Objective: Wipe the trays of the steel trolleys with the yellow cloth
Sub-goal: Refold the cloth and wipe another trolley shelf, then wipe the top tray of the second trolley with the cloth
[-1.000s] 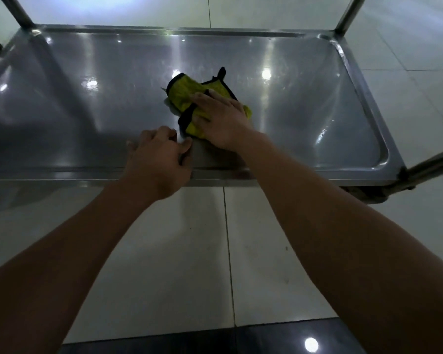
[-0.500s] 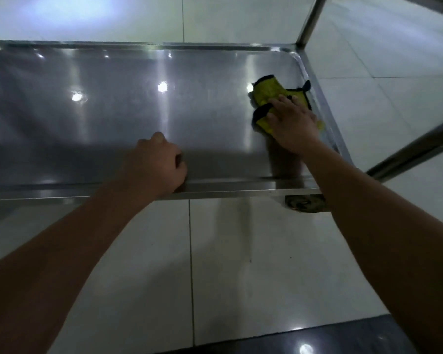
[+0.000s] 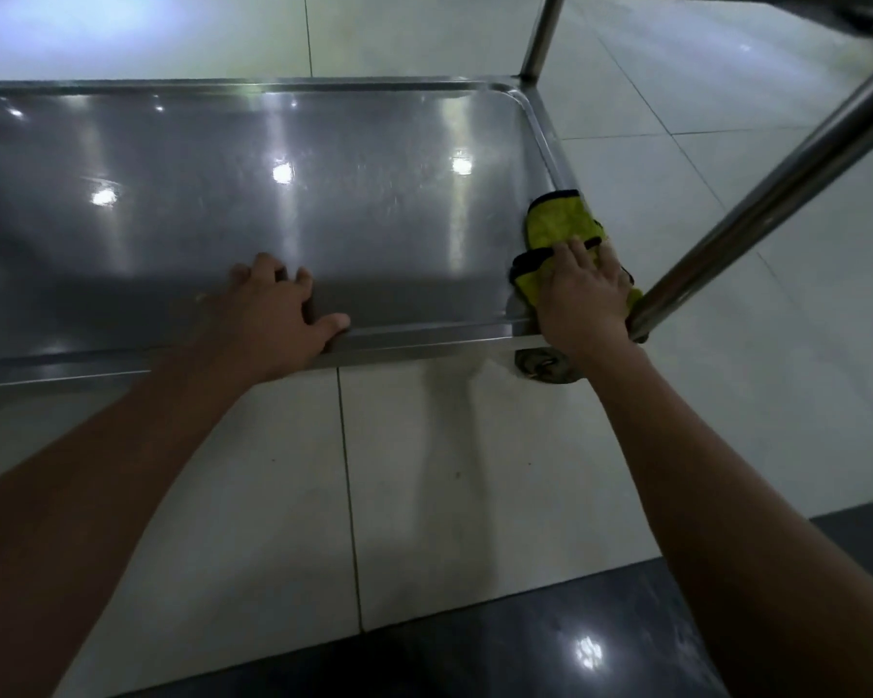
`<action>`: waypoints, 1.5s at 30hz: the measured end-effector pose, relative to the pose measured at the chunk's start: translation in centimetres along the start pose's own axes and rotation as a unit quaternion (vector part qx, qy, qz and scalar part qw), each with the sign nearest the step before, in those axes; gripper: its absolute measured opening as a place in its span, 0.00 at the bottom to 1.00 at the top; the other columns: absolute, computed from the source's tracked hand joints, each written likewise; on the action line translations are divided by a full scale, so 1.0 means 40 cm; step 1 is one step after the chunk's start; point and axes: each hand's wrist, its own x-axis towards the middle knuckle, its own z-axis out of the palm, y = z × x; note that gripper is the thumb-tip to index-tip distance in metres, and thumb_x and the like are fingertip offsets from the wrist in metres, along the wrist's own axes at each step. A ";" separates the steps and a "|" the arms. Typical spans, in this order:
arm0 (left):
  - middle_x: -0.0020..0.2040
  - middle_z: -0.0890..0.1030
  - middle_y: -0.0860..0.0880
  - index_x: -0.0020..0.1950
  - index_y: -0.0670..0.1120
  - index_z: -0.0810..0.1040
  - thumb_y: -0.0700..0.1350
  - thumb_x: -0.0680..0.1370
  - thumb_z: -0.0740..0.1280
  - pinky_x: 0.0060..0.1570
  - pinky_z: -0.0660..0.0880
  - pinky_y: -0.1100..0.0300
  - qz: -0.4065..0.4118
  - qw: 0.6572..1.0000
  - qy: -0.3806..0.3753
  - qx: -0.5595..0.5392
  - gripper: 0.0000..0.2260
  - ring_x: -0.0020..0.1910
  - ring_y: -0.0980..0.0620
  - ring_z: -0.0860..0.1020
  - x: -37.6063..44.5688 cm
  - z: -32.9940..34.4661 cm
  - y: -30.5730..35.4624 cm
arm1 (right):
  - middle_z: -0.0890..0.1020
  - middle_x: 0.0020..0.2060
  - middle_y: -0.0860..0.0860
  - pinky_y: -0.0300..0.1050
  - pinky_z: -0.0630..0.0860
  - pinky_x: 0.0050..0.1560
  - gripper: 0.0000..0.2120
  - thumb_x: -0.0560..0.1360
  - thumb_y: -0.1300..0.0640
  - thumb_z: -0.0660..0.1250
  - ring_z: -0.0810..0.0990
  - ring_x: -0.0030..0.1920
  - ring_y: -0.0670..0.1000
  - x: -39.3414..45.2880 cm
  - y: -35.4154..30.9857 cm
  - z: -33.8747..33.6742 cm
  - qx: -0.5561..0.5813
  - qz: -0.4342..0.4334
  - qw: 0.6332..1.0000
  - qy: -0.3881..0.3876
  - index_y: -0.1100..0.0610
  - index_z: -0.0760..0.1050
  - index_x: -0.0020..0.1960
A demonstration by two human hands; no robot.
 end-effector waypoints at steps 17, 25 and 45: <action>0.72 0.71 0.42 0.71 0.46 0.76 0.49 0.82 0.63 0.70 0.65 0.39 0.059 0.986 0.068 -0.140 0.18 0.71 0.40 0.68 -0.089 0.047 -0.046 | 0.68 0.75 0.51 0.57 0.51 0.75 0.20 0.85 0.50 0.53 0.58 0.77 0.58 -0.247 -0.249 0.110 0.064 -0.139 0.985 0.079 0.53 0.67 0.75; 0.49 0.79 0.41 0.49 0.38 0.81 0.44 0.74 0.62 0.46 0.77 0.43 0.100 0.970 0.037 -0.217 0.13 0.45 0.42 0.78 -0.139 0.007 -0.125 | 0.65 0.77 0.49 0.53 0.51 0.73 0.30 0.77 0.57 0.64 0.57 0.78 0.56 -0.304 -0.459 0.126 0.030 -0.283 0.958 0.021 0.51 0.61 0.78; 0.67 0.76 0.44 0.68 0.44 0.76 0.47 0.81 0.62 0.66 0.67 0.49 -0.064 0.993 0.084 -0.056 0.17 0.68 0.44 0.70 -0.475 -0.044 -0.551 | 0.77 0.63 0.54 0.55 0.63 0.61 0.19 0.82 0.53 0.63 0.69 0.64 0.59 -0.422 -0.769 0.103 0.129 -0.361 0.923 -0.031 0.52 0.71 0.72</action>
